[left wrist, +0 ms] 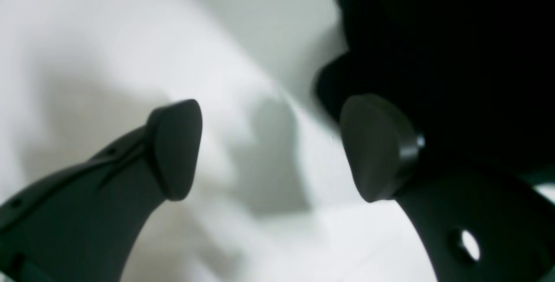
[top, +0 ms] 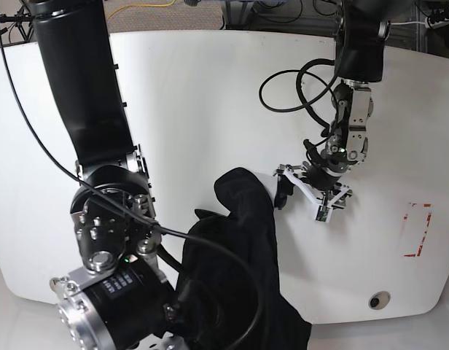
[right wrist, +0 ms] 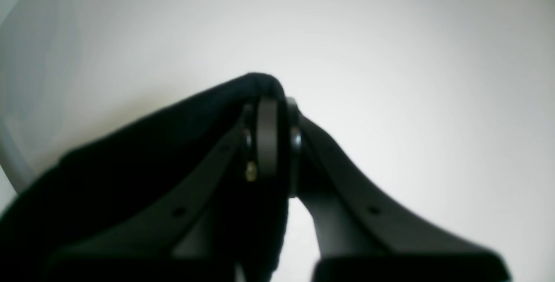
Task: Fold the T-shirt properly
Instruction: 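Move the left gripper to the hanging shirt and grasp its edge, then stretch the shirt between both grippers and lay it flat on the table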
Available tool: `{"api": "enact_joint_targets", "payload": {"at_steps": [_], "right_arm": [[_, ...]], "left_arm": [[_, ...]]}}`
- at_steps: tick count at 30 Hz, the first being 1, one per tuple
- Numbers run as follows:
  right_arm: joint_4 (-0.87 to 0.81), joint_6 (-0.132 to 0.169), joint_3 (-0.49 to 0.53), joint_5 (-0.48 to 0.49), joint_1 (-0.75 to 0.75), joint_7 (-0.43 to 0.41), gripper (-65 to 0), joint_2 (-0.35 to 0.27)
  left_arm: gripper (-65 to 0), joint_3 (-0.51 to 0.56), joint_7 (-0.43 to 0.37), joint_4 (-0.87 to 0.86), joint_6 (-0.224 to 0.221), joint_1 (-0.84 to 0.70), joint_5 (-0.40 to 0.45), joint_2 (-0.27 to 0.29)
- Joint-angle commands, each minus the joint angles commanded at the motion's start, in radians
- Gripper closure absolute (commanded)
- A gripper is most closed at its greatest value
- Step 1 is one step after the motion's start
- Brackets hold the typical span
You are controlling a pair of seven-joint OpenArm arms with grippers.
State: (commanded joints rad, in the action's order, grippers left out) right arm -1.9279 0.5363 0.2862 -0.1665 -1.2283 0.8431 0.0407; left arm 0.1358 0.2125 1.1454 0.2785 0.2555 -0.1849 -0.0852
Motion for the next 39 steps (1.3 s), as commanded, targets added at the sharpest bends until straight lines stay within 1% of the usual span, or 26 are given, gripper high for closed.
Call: {"api": "enact_joint_targets", "payload": {"at_steps": [6,11,18,22,24,25,26,28,31,32,36,39], "right_arm": [[0.002,0.000,0.000,0.000,0.002,0.000,0.0,0.000],[-0.002,0.002,0.000,0.000,0.015,0.000,0.0,0.000],[-0.002,0.002,0.000,0.000,0.028,0.000,0.0,0.000],[-0.003,0.002,0.000,0.000,0.029,0.000,0.0,0.000],[-0.003,0.002,0.000,0.000,0.029,0.000,0.0,0.000],[-0.003,0.002,0.000,0.000,0.029,0.000,0.0,0.000],[-0.003,0.002,-0.002,0.000,0.029,0.000,0.0,0.000],[-0.003,0.002,-0.002,0.000,0.029,0.000,0.0,0.000],[-0.003,0.002,-0.002,0.000,0.029,0.000,0.0,-0.002],[-0.003,0.000,-0.002,0.000,0.029,0.000,0.0,-0.002],[-0.003,0.000,-0.003,0.000,0.031,0.000,0.0,-0.003],[-0.003,-0.002,-0.003,0.000,0.041,0.000,0.0,-0.003]], "left_arm": [[-50.0,0.087,-0.046,-0.152,0.000,0.077,-0.002,0.002],[-50.0,0.107,-0.092,-0.256,0.000,0.120,0.000,0.040],[-50.0,0.110,-0.100,-0.307,0.000,0.153,0.000,0.052],[-48.9,0.110,-0.098,-0.301,0.000,0.150,0.002,0.075],[-41.5,0.110,-0.095,-0.287,0.000,0.150,0.002,0.077],[-39.0,0.110,-0.094,-0.285,0.000,0.150,0.002,0.077],[-30.8,0.109,-0.094,-0.287,0.000,0.149,0.002,0.077],[-17.4,0.107,-0.094,-0.290,0.000,0.149,0.002,0.077],[-1.7,0.107,-0.092,-0.293,0.000,0.146,0.003,0.075],[0.0,0.109,-0.091,-0.299,0.000,0.144,0.005,0.075],[0.0,0.109,-0.058,-0.313,0.000,0.143,0.005,0.075],[0.0,0.109,-0.054,-0.307,0.000,0.137,0.003,0.075]]}}
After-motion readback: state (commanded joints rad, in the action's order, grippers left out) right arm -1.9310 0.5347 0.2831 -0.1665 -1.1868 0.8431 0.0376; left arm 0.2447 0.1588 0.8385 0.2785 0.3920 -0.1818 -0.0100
